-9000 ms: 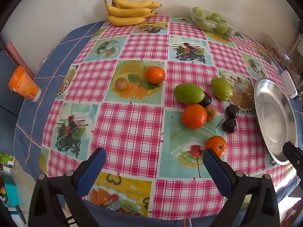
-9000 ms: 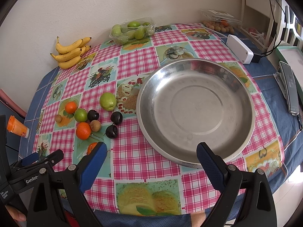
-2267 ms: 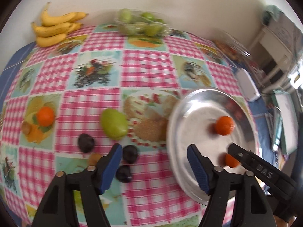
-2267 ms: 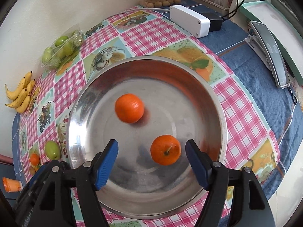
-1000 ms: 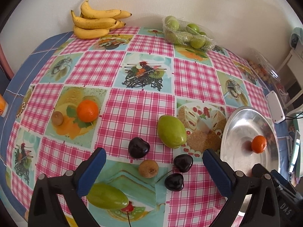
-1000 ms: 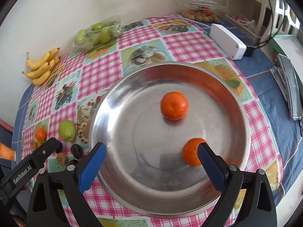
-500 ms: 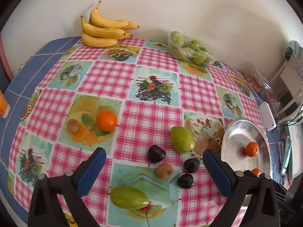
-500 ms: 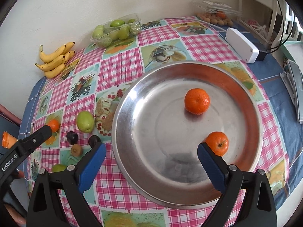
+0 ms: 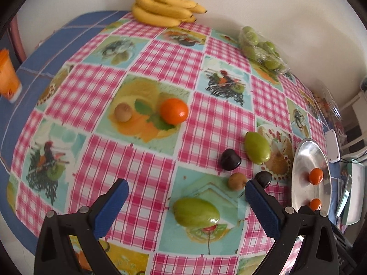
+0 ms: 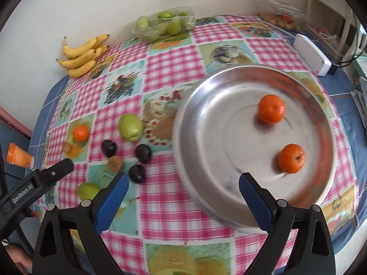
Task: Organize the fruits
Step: 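Withdraw both grippers from the bowl back toward the remaining fruit, then grasp a dark plum with the right gripper while the left gripper approaches the green mango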
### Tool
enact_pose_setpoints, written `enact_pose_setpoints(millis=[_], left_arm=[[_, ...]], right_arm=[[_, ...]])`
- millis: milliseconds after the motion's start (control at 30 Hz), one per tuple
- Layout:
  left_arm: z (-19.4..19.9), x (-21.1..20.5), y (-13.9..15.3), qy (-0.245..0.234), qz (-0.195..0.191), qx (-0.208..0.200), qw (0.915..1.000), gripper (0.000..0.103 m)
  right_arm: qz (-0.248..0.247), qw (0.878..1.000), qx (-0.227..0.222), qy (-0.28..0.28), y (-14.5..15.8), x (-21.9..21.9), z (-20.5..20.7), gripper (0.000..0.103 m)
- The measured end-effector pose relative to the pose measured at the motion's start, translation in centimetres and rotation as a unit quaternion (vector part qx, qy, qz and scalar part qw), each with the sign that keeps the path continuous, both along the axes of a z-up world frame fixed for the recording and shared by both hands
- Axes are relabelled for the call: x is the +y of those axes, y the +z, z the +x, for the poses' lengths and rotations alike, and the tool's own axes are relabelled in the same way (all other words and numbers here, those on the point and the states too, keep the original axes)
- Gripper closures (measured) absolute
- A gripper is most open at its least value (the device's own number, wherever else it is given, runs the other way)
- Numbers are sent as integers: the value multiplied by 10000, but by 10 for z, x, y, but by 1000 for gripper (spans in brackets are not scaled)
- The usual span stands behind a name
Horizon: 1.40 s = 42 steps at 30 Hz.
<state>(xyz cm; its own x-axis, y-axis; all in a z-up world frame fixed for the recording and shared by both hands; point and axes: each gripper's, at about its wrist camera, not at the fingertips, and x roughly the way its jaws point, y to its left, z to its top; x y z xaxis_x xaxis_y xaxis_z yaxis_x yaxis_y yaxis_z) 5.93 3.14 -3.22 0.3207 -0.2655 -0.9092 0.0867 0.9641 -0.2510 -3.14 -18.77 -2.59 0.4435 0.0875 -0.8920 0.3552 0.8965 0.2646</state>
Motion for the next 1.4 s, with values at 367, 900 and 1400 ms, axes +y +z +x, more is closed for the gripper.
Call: enact_pose_setpoints(millis=[367, 900, 1400], left_arm=[[-6, 12, -20, 167, -325, 521, 9980, 8], [-1, 4, -34, 226, -404, 784, 9958, 10], [6, 2, -42, 318, -357, 912, 9947, 10]], right_arm=[[209, 9978, 314, 554, -21, 40, 16, 20], [46, 9956, 559, 748, -42, 49, 48, 48], [-293, 9931, 685, 904, -51, 60, 64, 73]])
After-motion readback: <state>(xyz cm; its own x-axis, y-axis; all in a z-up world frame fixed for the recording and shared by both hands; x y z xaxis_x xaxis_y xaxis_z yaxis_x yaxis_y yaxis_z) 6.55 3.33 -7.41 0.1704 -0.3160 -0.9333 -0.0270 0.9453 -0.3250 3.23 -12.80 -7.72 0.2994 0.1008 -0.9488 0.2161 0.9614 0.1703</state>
